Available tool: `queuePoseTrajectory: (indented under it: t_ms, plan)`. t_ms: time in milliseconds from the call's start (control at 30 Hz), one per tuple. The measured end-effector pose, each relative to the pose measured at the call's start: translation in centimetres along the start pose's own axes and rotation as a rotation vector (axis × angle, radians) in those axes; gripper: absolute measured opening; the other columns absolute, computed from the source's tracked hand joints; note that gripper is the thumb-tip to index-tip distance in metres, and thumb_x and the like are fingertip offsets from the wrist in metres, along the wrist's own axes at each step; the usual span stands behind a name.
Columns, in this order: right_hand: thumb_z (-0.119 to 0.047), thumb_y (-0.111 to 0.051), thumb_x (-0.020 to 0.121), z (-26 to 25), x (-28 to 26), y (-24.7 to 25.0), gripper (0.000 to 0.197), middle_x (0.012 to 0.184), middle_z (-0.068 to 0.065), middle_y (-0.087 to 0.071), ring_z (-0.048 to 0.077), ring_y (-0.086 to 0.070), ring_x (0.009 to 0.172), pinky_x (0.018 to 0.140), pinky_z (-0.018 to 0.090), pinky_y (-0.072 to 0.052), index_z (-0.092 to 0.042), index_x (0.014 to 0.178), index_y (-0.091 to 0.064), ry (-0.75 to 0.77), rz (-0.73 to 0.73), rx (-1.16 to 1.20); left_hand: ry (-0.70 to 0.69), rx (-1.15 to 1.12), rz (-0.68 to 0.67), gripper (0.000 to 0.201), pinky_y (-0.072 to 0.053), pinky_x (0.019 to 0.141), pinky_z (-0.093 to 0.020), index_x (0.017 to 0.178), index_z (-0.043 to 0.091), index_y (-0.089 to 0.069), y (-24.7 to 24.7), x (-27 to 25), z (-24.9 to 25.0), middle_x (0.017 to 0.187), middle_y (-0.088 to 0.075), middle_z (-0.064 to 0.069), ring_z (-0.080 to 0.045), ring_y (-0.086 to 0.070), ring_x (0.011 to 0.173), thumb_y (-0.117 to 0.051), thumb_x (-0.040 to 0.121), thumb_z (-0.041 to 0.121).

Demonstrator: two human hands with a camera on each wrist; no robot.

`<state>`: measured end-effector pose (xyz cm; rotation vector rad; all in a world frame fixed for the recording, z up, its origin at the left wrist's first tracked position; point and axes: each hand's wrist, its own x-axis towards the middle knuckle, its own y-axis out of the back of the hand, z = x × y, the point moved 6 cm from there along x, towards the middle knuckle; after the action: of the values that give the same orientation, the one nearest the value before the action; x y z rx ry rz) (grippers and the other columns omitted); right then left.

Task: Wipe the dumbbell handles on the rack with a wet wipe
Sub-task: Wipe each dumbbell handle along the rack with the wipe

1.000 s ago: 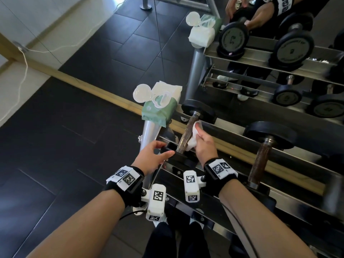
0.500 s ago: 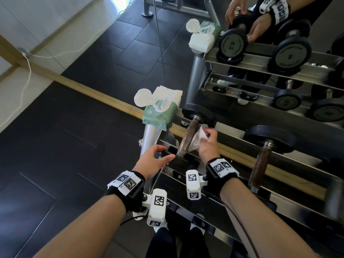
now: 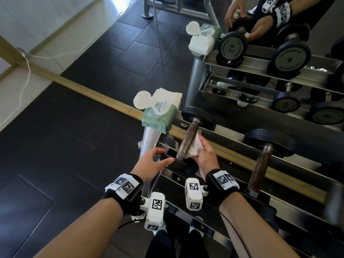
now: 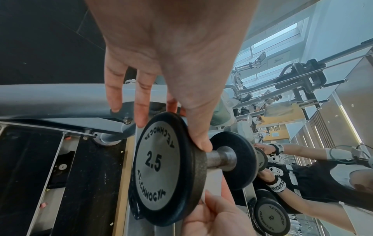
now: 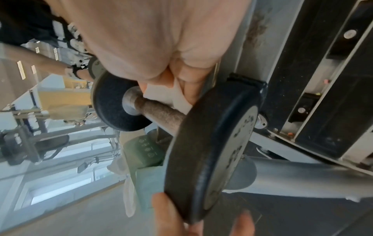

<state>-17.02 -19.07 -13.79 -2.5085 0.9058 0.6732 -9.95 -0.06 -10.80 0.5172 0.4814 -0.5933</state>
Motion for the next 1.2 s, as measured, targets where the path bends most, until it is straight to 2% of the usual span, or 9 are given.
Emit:
queuePoseTrajectory:
  t_ms: [100,167,333,433,533,700,867,1000,1200]
  plan:
    - [0.005,-0.034,0.097,-0.4,0.9,-0.8,0.057,0.114,0.006,-0.069,0.023,-0.071,0.099,0.089,0.039,-0.058,-0.026,0.141,-0.053,-0.041,0.028,0.134,-0.001,0.005,0.002,0.051,-0.056,0.083,-0.031,0.123,0.028,-0.058,0.0,0.1,0.0,0.121,-0.058,0.013,-0.014,-0.071,0.088,-0.077,0.079,0.046]
    - [-0.004,-0.035,0.103,-0.6,1.0,-1.4,0.048,0.104,0.003,-0.074,0.019,-0.074,0.091,0.077,0.032,-0.060,-0.029,0.140,-0.052,-0.037,0.031,0.152,-0.005,0.000,0.005,0.049,-0.057,0.081,-0.029,0.123,0.028,-0.059,0.0,0.0,0.0,0.119,-0.059,0.014,-0.012,-0.072,0.086,-0.077,0.080,0.044]
    - [-0.010,-0.035,0.105,0.8,-0.2,-0.9,0.042,0.140,0.010,-0.057,0.027,-0.057,0.126,0.112,0.047,-0.041,-0.025,0.141,-0.053,-0.037,-0.002,-0.009,-0.013,-0.007,-0.005,0.046,-0.045,0.056,-0.014,0.120,0.030,-0.058,0.0,-0.1,0.3,0.116,-0.058,0.017,-0.007,-0.070,0.075,-0.077,0.080,0.043]
    - [-0.007,-0.036,0.105,0.8,-0.2,0.0,0.038,0.133,0.011,-0.061,0.028,-0.060,0.120,0.109,0.049,-0.044,-0.029,0.124,-0.062,-0.016,0.032,-0.076,-0.016,0.006,-0.014,0.048,-0.048,0.061,-0.017,0.122,0.030,-0.058,0.1,0.0,0.2,0.117,-0.058,0.017,-0.007,-0.069,0.080,-0.077,0.080,0.045]
    - [-0.008,-0.036,0.104,-0.7,0.6,-0.2,0.037,0.118,0.009,-0.066,0.026,-0.068,0.105,0.090,0.042,-0.058,-0.030,0.113,-0.064,-0.024,0.067,0.025,-0.026,0.035,-0.006,0.048,-0.054,0.076,-0.024,0.121,0.031,-0.059,0.2,0.0,0.2,0.118,-0.059,0.017,-0.008,-0.069,0.089,-0.076,0.079,0.048]
    - [-0.001,-0.032,0.101,-1.6,0.6,-1.5,0.044,0.107,0.008,-0.070,0.022,-0.072,0.092,0.079,0.037,-0.060,-0.026,0.129,-0.055,-0.029,0.050,0.100,-0.037,0.048,-0.003,0.047,-0.057,0.089,-0.036,0.120,0.031,-0.059,0.1,0.2,-0.1,0.120,-0.059,0.015,-0.010,-0.069,0.094,-0.076,0.080,0.049]
    - [-0.003,-0.033,0.103,0.1,-1.0,-0.7,0.044,0.130,0.009,-0.059,0.025,-0.063,0.113,0.101,0.046,-0.052,-0.028,0.135,-0.052,-0.085,-0.022,-0.145,-0.059,0.049,-0.020,0.047,-0.059,0.082,-0.029,0.120,0.033,-0.058,0.0,0.1,0.0,0.120,-0.059,0.016,-0.008,-0.070,0.088,-0.075,0.079,0.051]
    - [-0.001,-0.032,0.103,-1.8,0.6,0.4,0.042,0.128,0.013,-0.061,0.024,-0.066,0.106,0.085,0.037,-0.059,-0.024,0.127,-0.058,-0.055,0.016,0.018,-0.059,0.063,-0.019,0.043,-0.060,0.080,-0.029,0.116,0.038,-0.057,0.1,0.1,-0.1,0.117,-0.058,0.020,-0.007,-0.070,0.085,-0.074,0.079,0.052]
    - [0.004,-0.032,0.099,-2.0,0.7,-1.1,0.054,0.138,0.008,-0.057,0.023,-0.059,0.120,0.110,0.043,-0.044,-0.022,0.143,-0.051,-0.007,0.030,-0.009,-0.061,0.054,-0.002,0.044,-0.061,0.081,-0.034,0.118,0.034,-0.059,-0.1,0.1,-0.2,0.118,-0.060,0.016,-0.008,-0.070,0.088,-0.075,0.080,0.049]
